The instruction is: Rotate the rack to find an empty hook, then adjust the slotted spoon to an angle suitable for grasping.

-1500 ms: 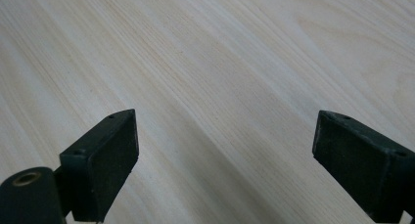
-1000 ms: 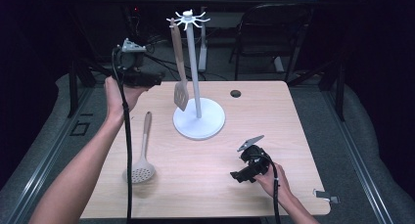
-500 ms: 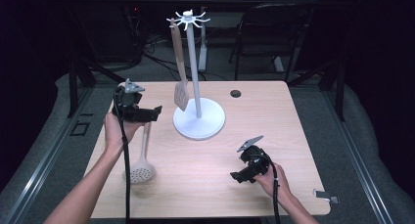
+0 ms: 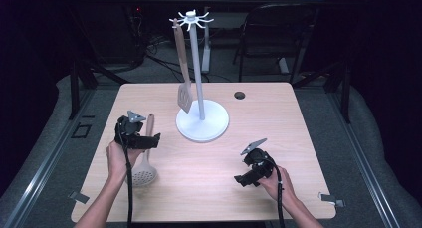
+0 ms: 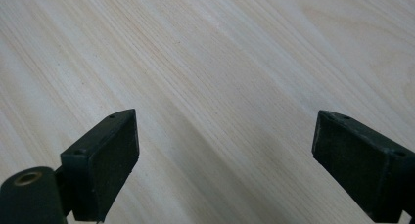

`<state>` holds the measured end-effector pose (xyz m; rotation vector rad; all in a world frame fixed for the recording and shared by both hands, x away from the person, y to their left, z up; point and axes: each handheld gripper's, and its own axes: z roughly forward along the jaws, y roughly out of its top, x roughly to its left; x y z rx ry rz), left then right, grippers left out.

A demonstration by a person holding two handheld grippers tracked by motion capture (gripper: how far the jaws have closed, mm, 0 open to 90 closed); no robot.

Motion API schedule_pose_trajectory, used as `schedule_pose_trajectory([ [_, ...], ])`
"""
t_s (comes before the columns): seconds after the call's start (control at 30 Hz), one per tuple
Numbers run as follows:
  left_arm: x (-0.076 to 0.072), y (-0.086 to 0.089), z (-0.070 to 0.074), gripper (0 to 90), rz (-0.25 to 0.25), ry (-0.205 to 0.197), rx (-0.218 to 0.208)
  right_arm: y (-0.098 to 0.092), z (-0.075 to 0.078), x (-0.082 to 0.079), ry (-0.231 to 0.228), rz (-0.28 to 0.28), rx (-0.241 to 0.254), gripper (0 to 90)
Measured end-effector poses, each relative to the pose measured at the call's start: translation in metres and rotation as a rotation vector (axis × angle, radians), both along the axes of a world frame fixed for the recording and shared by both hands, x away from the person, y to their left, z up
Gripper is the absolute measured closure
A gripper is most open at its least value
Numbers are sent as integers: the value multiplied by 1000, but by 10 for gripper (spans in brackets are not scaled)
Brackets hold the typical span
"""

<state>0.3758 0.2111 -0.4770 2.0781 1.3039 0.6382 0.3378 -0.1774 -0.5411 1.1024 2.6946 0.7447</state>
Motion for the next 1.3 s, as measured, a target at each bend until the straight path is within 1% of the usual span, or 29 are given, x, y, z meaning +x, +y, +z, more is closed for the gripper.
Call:
schedule_pose_trajectory([
  [0.03,1,0,-3,88,-10,21,18,0,0,0,0,0,-2,99],
  [0.07,2,-1,-5,86,-8,27,29,0,0,0,-1,-2,-3,99],
  [0.1,2,-1,-5,79,-8,27,29,0,0,0,1,-3,-4,99],
  [0.13,2,1,-7,78,-4,25,13,0,0,1,1,-2,-6,99],
  [0.2,2,1,-7,75,-4,31,17,1,0,1,1,-1,-13,99],
  [0.27,2,1,-7,73,-5,31,16,2,0,2,-7,0,-12,99],
  [0.3,2,1,-8,73,-5,32,14,3,0,1,-2,1,-8,99],
  [0.33,1,1,-8,73,-2,25,15,3,0,1,-2,1,-8,99],
  [0.37,1,2,-9,72,-3,27,19,3,0,1,-4,4,-11,99],
  [0.4,1,4,-9,70,4,34,17,3,0,2,-6,12,-16,99],
  [0.47,1,5,-9,68,13,33,10,3,0,2,-5,13,-16,99],
  [0.53,1,8,-10,66,22,42,10,3,0,1,-6,11,-11,99],
  [0.57,2,9,-10,65,25,46,10,3,-1,1,-11,11,-7,99],
  [0.6,3,12,-12,64,37,59,-1,2,0,1,-5,9,-9,99],
  [0.63,3,12,-12,64,37,59,-1,2,0,1,-3,10,-14,100],
  [0.7,6,15,-16,64,47,74,0,2,0,1,-6,7,-10,101],
  [0.73,9,17,-20,65,62,91,-1,3,0,1,-6,6,-10,101],
  [0.8,12,18,-25,72,73,106,3,3,-1,1,-11,13,-8,102],
  [0.83,13,19,-27,84,76,114,4,3,0,1,1,13,-15,103],
  [0.87,15,20,-30,98,84,125,0,4,-1,1,1,12,-11,105],
  [0.9,16,21,-33,114,89,136,2,4,0,1,-6,12,-18,107],
  [0.97,19,21,-37,153,94,155,1,5,-1,0,-3,16,-15,117],
  [1.0,21,20,-40,160,100,164,-2,4,-1,0,-1,18,-23,119],
  [1.03,22,20,-43,184,96,182,-7,4,-2,0,-5,13,-9,119],
  [1.07,23,19,-46,214,99,193,-9,3,-1,0,4,13,-30,121],
  [1.13,25,18,-51,262,98,213,10,3,0,0,-2,9,-24,125],
  [1.17,26,17,-53,297,101,221,3,3,0,0,-2,10,-23,125],
  [1.27,29,15,-61,361,98,258,25,3,-1,0,3,10,-29,126],
  [1.3,30,15,-64,381,103,264,31,4,-1,0,5,13,-24,127],
])
